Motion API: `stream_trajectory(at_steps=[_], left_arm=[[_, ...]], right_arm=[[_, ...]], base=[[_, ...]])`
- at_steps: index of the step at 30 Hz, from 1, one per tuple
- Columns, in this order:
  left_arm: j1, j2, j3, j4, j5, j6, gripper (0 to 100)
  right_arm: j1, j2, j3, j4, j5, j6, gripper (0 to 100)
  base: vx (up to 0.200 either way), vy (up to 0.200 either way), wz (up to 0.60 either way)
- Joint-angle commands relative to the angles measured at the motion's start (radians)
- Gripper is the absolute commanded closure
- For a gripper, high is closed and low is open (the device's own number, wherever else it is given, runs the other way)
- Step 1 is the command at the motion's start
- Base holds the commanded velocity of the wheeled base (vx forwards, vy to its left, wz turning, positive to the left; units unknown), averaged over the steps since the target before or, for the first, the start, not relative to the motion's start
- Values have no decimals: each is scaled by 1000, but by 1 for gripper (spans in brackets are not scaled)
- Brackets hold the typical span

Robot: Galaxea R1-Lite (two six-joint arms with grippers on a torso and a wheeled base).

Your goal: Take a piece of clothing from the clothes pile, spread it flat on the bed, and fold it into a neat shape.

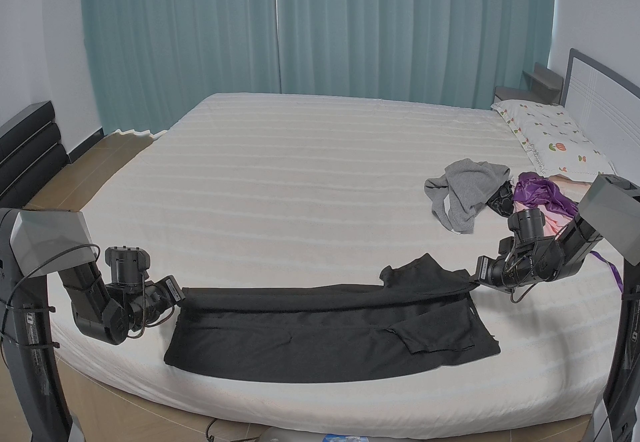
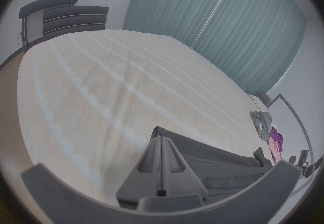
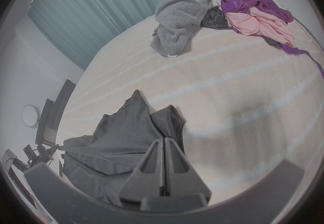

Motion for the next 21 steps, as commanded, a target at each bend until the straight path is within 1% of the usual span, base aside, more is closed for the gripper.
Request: stream_trajectory(at_steps=[1, 10, 13, 14, 15, 21], left_arm=[[0, -1, 20, 0, 0, 1, 100], [-6, 10, 62, 0, -3, 4, 100], [-10, 12, 74, 0, -6, 3, 100], [-10, 12, 77, 0, -9, 1, 100], [-11, 12, 77, 0, -9, 3, 0], [-10, 13, 77, 0, -9, 0, 0]], right_arm=[[1, -5, 18, 1, -1, -4, 100], [13, 17, 56, 1, -11, -74, 100], [19, 24, 56, 1, -24, -80, 100], [21, 26, 56, 1, -31, -80, 0], [24, 24, 55, 1, -34, -82, 0], [21, -8, 39, -1, -24, -56, 0]], base=[[0, 0, 0], [0, 0, 0], [0, 0, 0], [0, 0, 0], [0, 0, 0], [0, 0, 0]])
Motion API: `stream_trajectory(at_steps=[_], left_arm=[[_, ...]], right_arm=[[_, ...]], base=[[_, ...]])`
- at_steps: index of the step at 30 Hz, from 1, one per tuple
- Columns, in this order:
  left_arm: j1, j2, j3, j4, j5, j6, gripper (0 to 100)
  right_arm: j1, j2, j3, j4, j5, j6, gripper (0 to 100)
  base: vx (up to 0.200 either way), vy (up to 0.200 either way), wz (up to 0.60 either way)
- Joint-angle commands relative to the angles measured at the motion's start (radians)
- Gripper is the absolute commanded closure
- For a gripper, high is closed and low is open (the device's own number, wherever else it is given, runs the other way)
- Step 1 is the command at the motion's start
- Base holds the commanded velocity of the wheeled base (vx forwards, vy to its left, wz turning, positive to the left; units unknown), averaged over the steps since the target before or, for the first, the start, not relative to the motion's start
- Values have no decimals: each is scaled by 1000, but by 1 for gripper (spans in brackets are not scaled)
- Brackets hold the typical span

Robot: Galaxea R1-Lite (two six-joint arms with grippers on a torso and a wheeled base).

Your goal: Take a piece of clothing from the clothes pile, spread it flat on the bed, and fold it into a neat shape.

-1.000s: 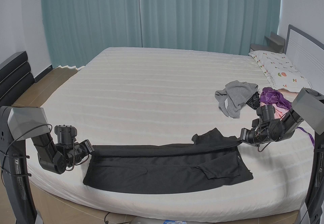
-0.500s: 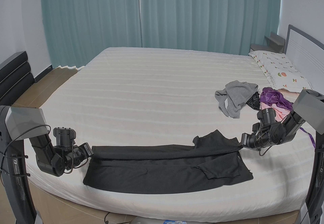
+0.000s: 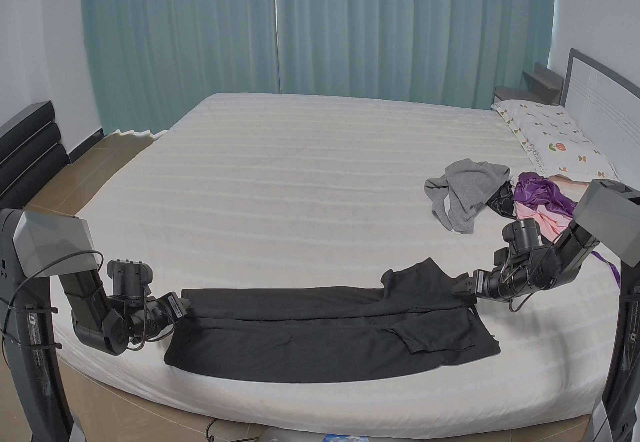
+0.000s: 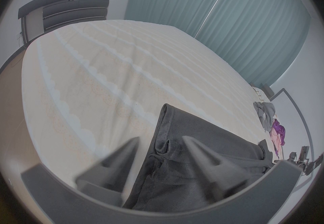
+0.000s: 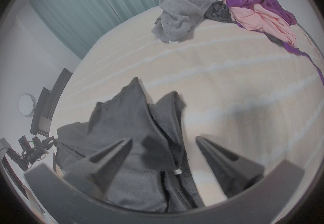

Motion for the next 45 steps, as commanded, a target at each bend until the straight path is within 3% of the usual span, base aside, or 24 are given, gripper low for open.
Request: stream_trajectory(at_steps=[1, 6, 13, 16, 21, 29, 30, 39, 45], left_arm=[[1, 1, -3, 0, -1, -7, 0], [10, -5, -29, 0, -2, -15, 0], [10, 10, -170, 32, 2, -134, 0], [7, 49, -227, 64, 2, -138, 0], [-13, 112, -259, 73, 7, -142, 0], [-13, 122, -272, 64, 10, -142, 0], [-13, 122, -272, 64, 10, -142, 100], [1, 141, -279, 58, 82, -144, 100], [9, 131, -282, 49, 91, -187, 100]], right_arm=[[-9, -24, -18, -2, 9, 21, 0], [-25, -27, -64, 0, 23, 90, 0], [-31, 25, -111, 0, 44, 137, 0], [-31, 39, -133, -2, 47, 148, 0], [-31, 45, -156, -2, 84, 235, 0], [-37, 67, -176, -5, 90, 260, 0], [-37, 67, -176, -5, 90, 260, 0], [-25, 131, -237, -6, 83, 263, 0], [-8, 174, -292, -5, 66, 321, 0]], base=[[0, 0, 0], [0, 0, 0], [0, 0, 0], [0, 0, 0], [0, 0, 0], [0, 0, 0], [0, 0, 0], [0, 0, 0], [0, 0, 0]])
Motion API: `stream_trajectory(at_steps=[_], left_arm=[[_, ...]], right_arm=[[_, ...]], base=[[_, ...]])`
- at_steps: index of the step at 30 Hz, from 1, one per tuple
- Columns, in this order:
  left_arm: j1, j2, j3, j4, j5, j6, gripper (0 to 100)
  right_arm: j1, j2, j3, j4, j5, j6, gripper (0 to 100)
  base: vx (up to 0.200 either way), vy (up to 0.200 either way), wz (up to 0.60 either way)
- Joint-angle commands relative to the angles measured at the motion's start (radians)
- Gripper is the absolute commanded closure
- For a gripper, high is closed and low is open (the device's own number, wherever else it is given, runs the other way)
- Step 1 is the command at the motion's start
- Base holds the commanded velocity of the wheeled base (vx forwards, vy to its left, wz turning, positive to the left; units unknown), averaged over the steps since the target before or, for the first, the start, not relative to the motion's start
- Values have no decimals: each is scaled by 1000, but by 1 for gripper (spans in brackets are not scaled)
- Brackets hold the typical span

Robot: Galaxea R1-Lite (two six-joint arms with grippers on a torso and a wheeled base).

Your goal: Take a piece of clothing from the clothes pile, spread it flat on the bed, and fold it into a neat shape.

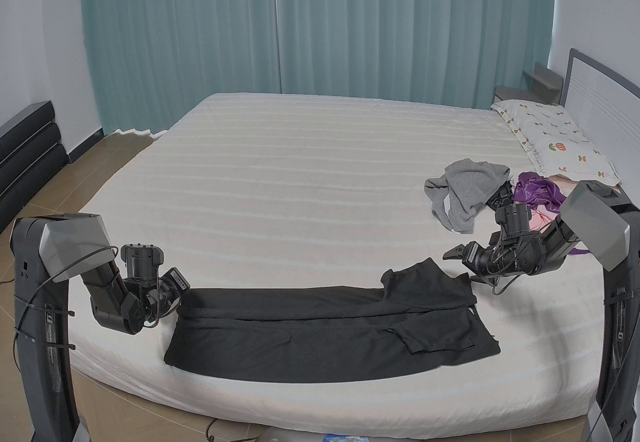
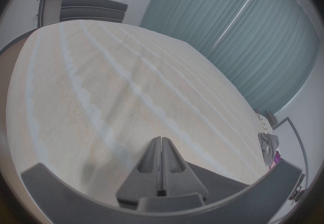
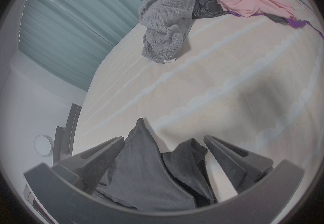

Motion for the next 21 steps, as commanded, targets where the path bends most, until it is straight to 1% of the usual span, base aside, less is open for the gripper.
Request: stream_trajectory(at_steps=[1, 3, 5, 7, 8, 16, 21], left_arm=[[3, -3, -3, -7, 1, -27, 100], [1, -3, -4, -7, 1, -30, 100], [1, 0, -4, -7, 1, -30, 100], [1, 2, -6, -7, 1, -30, 100], [1, 2, -6, -7, -1, -30, 100], [0, 6, -6, -7, -1, -31, 100], [0, 5, -6, -7, -1, -31, 100]], right_arm=[[9, 51, -40, 0, -5, 15, 0], [12, 62, -48, 0, -7, 15, 0], [16, 76, -65, 0, -50, 14, 0], [16, 79, -68, 0, -58, 15, 0], [16, 82, -68, 0, -58, 15, 100], [14, 80, -71, 0, -73, 15, 100], [-3, 57, -73, -3, -81, 15, 100]], base=[[0, 0, 0], [0, 0, 0], [0, 0, 0], [0, 0, 0], [0, 0, 0], [0, 0, 0], [0, 0, 0]])
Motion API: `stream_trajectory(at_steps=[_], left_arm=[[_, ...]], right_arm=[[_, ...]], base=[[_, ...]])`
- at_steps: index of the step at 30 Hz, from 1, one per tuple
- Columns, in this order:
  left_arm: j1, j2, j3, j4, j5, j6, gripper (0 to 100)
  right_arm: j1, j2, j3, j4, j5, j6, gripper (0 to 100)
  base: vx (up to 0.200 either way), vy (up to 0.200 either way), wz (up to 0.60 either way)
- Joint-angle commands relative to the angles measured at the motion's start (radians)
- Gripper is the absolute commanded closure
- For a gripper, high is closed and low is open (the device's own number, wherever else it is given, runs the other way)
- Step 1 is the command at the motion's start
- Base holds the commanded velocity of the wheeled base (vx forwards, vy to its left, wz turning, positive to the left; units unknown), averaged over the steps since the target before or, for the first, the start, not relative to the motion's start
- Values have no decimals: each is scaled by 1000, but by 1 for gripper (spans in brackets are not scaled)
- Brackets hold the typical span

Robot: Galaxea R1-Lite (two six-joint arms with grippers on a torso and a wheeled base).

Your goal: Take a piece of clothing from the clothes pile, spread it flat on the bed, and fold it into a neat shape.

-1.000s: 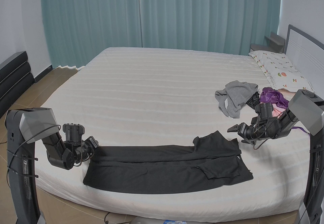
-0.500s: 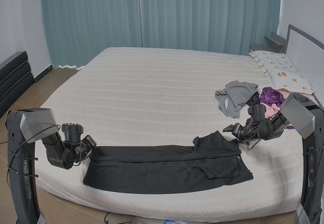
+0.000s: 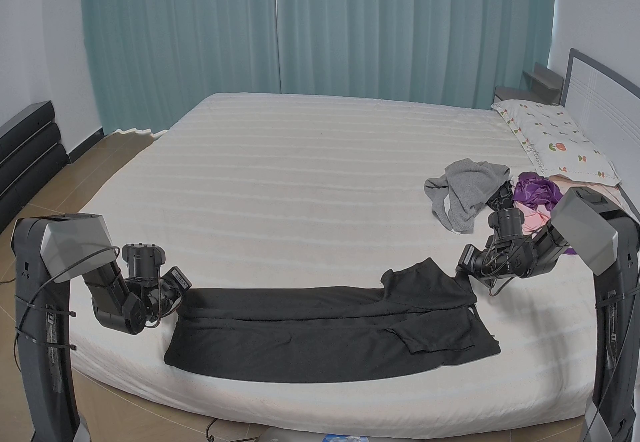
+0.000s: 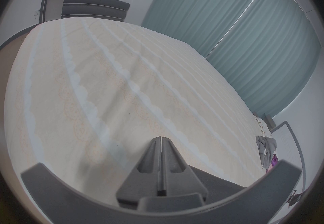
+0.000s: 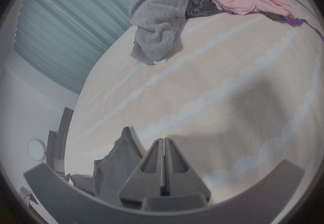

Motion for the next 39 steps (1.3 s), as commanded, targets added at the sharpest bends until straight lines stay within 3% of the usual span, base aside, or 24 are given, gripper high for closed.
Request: stream_trajectory(at_steps=[1, 7, 20, 25, 39], left_arm=[[0, 1, 0, 0, 0, 0, 100], [0, -1, -2, 0, -1, -2, 100], [2, -4, -3, 0, -12, -26, 100], [-3, -4, -3, 0, -14, -26, 100], [-30, 5, -15, 0, -15, 10, 100]], right_arm=[[-8, -15, -1, -3, 0, 0, 100], [-24, -16, -18, -4, -37, 1, 100], [-34, -13, -20, -3, -46, 0, 100], [-35, -7, -18, 0, -97, -11, 100], [-37, -5, -17, 6, -100, -13, 100]], base=[[0, 0, 0], [0, 0, 0], [0, 0, 0], [0, 0, 0], [0, 0, 0]])
